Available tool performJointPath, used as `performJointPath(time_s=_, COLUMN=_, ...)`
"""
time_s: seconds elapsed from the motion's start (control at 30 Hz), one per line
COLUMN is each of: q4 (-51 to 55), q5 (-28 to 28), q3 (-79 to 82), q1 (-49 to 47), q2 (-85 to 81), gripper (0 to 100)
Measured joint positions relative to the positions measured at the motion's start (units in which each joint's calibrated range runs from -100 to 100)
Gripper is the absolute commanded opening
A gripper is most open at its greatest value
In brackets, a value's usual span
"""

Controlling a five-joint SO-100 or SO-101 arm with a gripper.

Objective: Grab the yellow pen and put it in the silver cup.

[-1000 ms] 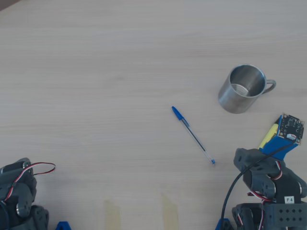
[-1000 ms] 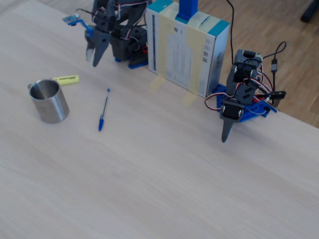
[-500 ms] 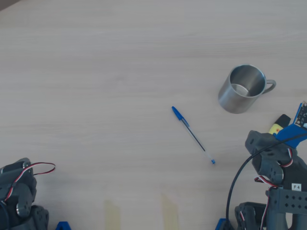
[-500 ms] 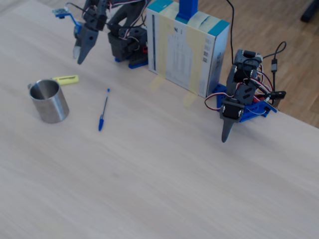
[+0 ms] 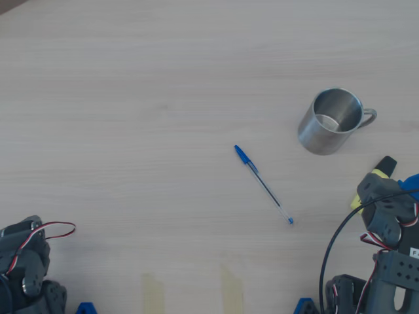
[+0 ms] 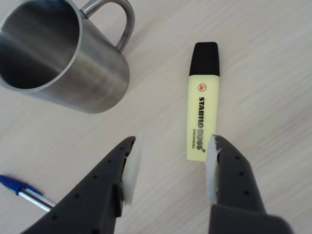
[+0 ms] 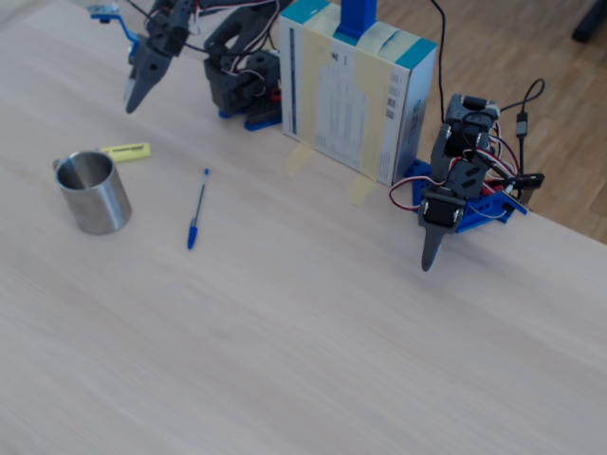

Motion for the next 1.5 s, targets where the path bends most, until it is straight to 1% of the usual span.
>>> performJointPath(time_s=0.37, q4=0.0, q5=0.0, q3=0.0, q1=3.2, q2=1.8, gripper=22)
performJointPath(time_s=0.63, q4=-6.1, q5=3.5, q3=-0.1, q1=3.2, q2=10.8, gripper=22)
performJointPath(time_s=0.93, q4=-10.5, q5=3.8, q3=-0.1, q1=3.1, q2=17.7, gripper=22)
performJointPath(time_s=1.3, q4=-11.3, q5=3.8, q3=-1.4, q1=2.3, q2=23.3, gripper=22)
performJointPath(time_s=1.5, q4=-12.0, q5=3.8, q3=-4.9, q1=2.3, q2=27.1, gripper=21)
